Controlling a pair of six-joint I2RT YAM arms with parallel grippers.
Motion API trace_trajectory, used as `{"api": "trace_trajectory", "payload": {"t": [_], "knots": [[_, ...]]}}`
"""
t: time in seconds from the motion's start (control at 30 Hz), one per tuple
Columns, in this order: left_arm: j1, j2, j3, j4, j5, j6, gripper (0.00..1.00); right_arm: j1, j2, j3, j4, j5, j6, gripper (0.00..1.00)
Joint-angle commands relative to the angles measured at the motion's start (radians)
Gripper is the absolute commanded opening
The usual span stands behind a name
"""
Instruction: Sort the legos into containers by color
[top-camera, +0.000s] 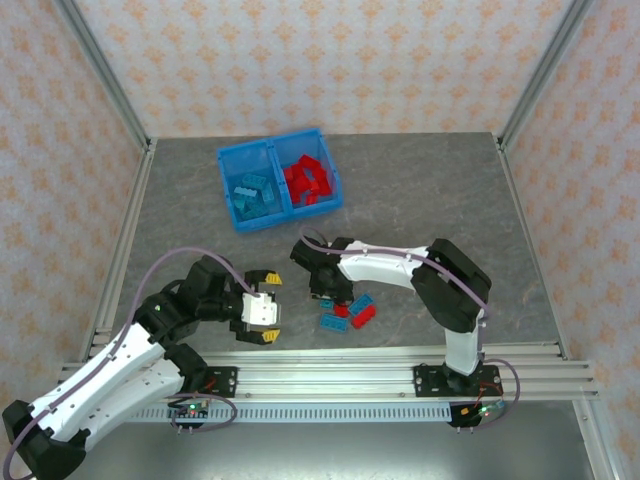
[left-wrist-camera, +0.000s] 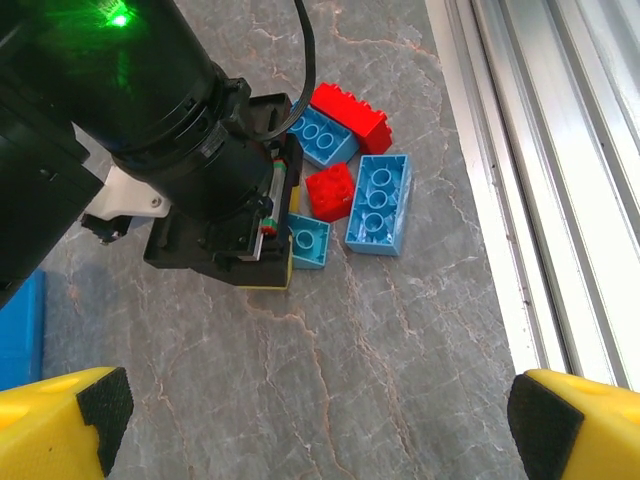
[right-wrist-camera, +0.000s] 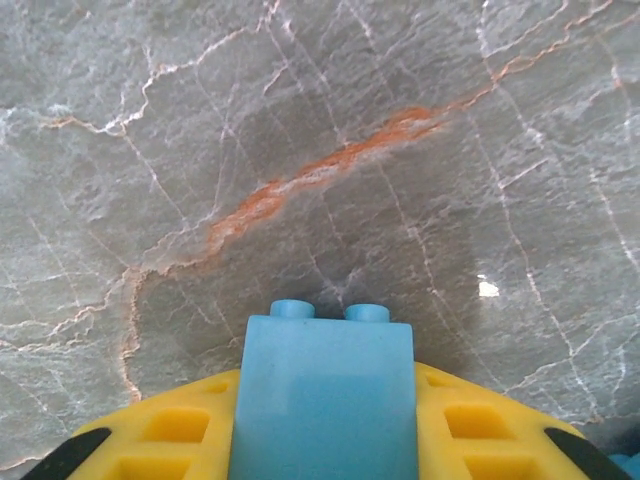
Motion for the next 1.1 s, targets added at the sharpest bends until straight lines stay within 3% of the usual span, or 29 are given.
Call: {"api": "trace_trajectory", "payload": {"t": [0.0, 0.33, 0.63, 0.87, 1.07], "knots": [[-0.007, -0.009, -0.023, 0.054, 0.053, -0.017, 1.0, -0.007, -0.032, 0.024, 0.046, 0.102, -0.002, 0.21], [-0.004, -0.092, -0.071, 0.191, -0.011, -0.058, 1.0, -0.052, -0.06, 0.231, 0.237, 0.094, -0.328, 0.21], [0.076, -0.306, -0.16, 0.438, -0.493, -0.253, 1.0, -0.061, 0.191, 0.608, 0.346, 0.042, -0.496, 0.23], [0.148, -0.325, -0.148, 0.398, -0.848, -0.32, 1.0, -0.065, 0.486, 1.009, 0.231, 0.205, -0.58, 0.23], [0.162, -0.392, -0.173, 0.415, -0.963, -0.319, 1.0, -0.066, 0.664, 1.228, 0.204, 0.269, -0.661, 0.25]]}}
